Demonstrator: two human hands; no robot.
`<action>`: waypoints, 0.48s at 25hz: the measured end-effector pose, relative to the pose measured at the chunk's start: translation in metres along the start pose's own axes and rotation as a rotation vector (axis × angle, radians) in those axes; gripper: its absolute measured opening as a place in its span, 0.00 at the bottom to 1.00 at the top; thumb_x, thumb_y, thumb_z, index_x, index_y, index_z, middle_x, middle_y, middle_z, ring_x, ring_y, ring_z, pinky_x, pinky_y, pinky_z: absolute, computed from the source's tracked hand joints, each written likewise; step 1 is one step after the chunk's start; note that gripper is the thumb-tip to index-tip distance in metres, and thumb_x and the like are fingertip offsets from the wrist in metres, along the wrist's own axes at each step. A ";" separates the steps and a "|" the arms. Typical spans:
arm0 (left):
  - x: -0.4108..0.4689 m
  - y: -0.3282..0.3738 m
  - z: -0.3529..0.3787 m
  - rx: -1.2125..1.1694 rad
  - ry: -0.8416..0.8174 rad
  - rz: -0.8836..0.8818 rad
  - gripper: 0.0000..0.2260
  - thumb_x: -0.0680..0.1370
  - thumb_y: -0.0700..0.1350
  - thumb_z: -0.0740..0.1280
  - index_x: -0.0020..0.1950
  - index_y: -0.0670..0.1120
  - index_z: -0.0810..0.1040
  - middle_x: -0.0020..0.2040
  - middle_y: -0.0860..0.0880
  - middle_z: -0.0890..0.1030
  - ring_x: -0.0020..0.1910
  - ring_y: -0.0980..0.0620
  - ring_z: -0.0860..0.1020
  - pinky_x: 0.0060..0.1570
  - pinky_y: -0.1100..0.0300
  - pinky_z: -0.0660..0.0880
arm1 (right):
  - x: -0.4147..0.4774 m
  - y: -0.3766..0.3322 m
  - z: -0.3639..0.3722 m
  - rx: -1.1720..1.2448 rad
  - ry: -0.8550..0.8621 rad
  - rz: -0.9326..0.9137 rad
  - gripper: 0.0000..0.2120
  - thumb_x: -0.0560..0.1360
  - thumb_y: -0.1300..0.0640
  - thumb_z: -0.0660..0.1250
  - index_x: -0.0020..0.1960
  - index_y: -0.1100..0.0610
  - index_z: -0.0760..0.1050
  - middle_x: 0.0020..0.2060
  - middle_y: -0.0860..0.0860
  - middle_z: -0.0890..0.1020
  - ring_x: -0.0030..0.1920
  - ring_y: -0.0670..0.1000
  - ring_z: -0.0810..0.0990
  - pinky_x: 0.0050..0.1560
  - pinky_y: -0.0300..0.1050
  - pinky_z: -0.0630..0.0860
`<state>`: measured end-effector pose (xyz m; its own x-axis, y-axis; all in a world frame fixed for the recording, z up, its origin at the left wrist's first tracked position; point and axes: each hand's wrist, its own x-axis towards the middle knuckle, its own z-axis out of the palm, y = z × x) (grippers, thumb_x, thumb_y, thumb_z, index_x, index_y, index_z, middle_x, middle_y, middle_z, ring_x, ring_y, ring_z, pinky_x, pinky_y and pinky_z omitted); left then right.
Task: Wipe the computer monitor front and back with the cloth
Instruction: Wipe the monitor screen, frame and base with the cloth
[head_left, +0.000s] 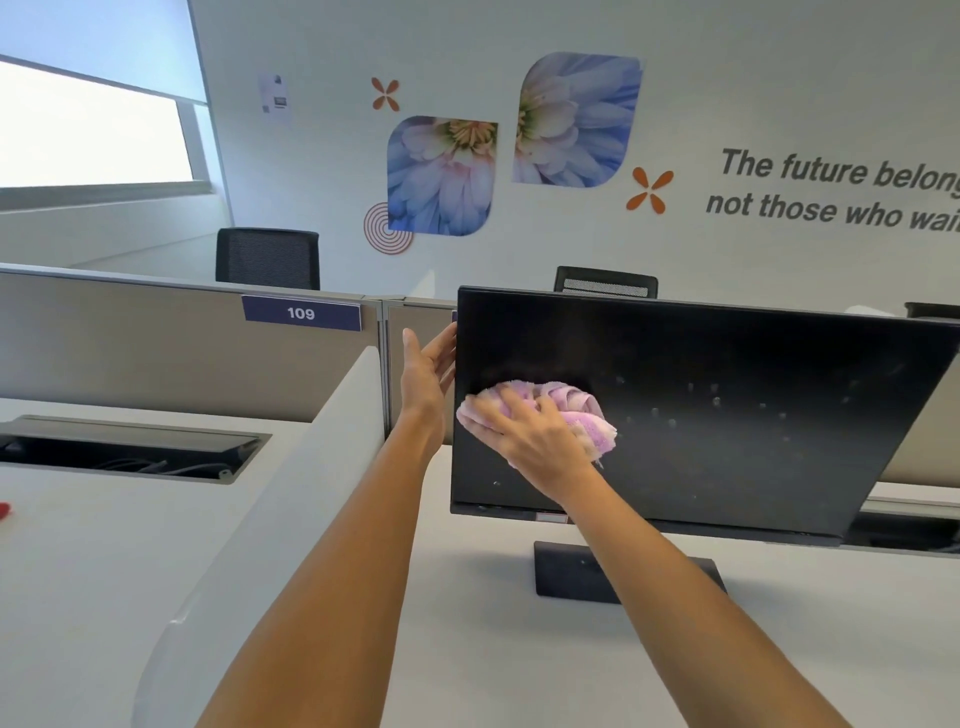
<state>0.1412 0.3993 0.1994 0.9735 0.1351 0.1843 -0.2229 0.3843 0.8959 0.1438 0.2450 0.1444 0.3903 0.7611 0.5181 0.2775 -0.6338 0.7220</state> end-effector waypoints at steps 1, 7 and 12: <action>0.000 0.001 0.000 -0.003 -0.006 -0.002 0.30 0.81 0.59 0.38 0.66 0.47 0.73 0.61 0.50 0.77 0.63 0.52 0.74 0.67 0.57 0.64 | -0.001 0.005 -0.001 -0.007 -0.024 -0.035 0.35 0.65 0.55 0.76 0.70 0.51 0.67 0.65 0.52 0.71 0.59 0.58 0.74 0.44 0.53 0.80; 0.002 -0.001 0.001 -0.030 0.004 0.001 0.30 0.81 0.58 0.38 0.67 0.45 0.73 0.65 0.47 0.76 0.66 0.51 0.72 0.71 0.55 0.61 | 0.048 0.061 -0.031 -0.044 0.058 0.356 0.36 0.64 0.51 0.72 0.70 0.44 0.65 0.65 0.49 0.71 0.58 0.57 0.75 0.40 0.51 0.77; 0.001 -0.003 -0.002 -0.040 0.016 0.000 0.30 0.82 0.58 0.39 0.68 0.45 0.72 0.66 0.47 0.75 0.66 0.51 0.71 0.71 0.56 0.62 | 0.044 0.025 -0.018 -0.063 0.024 0.292 0.36 0.65 0.49 0.71 0.72 0.45 0.64 0.65 0.48 0.71 0.56 0.57 0.76 0.40 0.50 0.76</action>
<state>0.1427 0.4006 0.1962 0.9728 0.1491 0.1774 -0.2248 0.4201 0.8792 0.1524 0.2655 0.1937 0.4246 0.5511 0.7183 0.1015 -0.8174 0.5671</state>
